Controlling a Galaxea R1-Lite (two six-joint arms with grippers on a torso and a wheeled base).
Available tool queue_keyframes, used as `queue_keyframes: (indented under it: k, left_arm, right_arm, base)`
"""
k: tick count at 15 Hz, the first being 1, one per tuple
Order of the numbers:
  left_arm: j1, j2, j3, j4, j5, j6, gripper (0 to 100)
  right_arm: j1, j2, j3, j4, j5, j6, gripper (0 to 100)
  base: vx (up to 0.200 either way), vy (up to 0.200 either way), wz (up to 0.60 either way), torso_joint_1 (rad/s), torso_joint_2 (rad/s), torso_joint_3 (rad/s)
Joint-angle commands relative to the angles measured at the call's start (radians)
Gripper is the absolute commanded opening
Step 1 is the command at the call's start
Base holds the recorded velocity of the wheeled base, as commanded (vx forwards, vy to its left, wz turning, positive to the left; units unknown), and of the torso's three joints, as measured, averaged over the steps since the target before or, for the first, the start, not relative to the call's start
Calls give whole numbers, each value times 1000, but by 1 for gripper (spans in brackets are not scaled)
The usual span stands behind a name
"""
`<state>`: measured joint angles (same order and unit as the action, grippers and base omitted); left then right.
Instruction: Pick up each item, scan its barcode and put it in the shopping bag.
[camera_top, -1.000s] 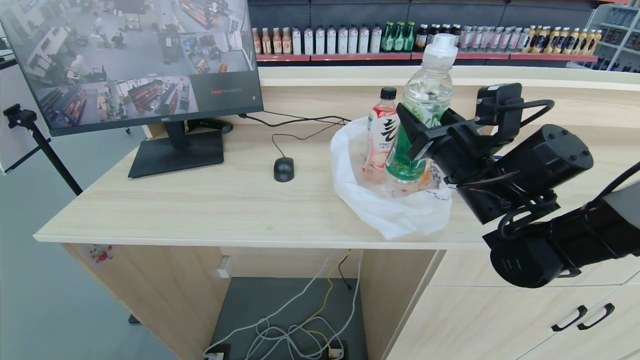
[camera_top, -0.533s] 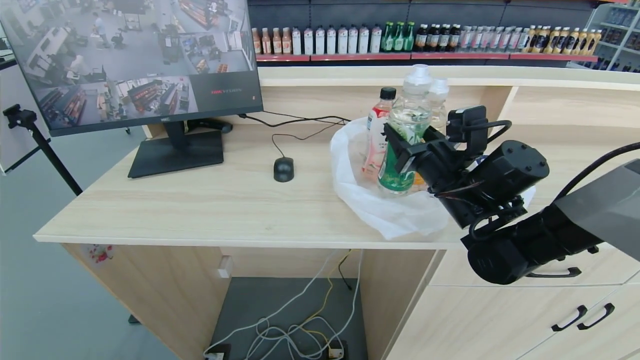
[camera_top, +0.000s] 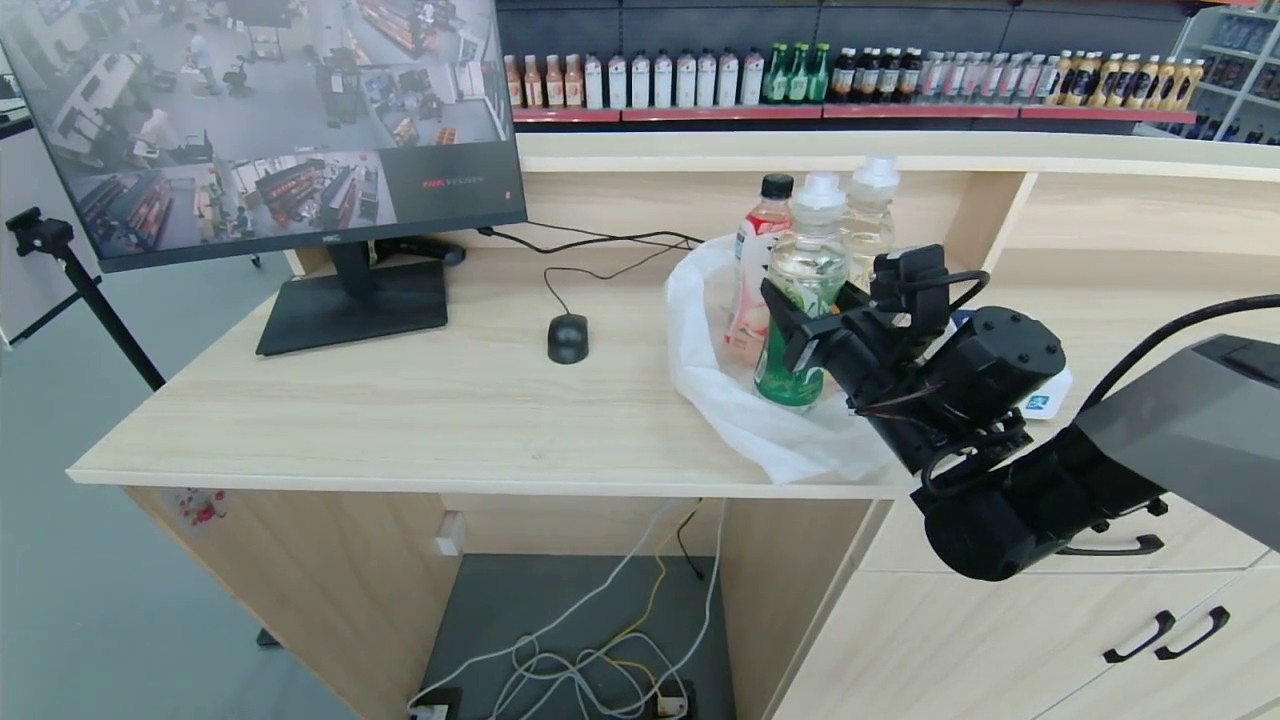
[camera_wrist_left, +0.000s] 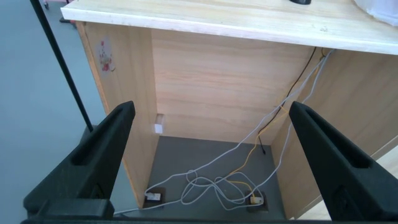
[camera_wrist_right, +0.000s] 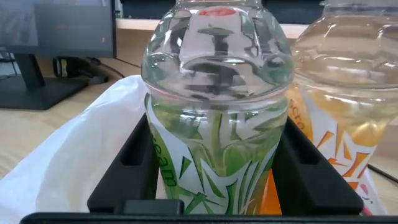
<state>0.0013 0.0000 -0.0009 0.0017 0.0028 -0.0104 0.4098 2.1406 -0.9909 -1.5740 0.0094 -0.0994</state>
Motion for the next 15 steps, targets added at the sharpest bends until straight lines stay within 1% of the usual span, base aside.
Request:
queue_keyframes:
  k: [1,6,15]
  left_arm:
    - [0,0,-1,0,0,0,100]
    - [0,0,-1,0,0,0,100]
    - [0,0,-1,0,0,-2,100]
  right_arm:
    - [0,8,23,3,0,0,0]
    - [4,13,66,3,0,-2,0]
    - [9,-5,83,3,0,0,0]
  base:
    - [0,0,0,0,0,0]
    - [0,0,0,0,0,0]
    - [0,0,0,0,0,0]
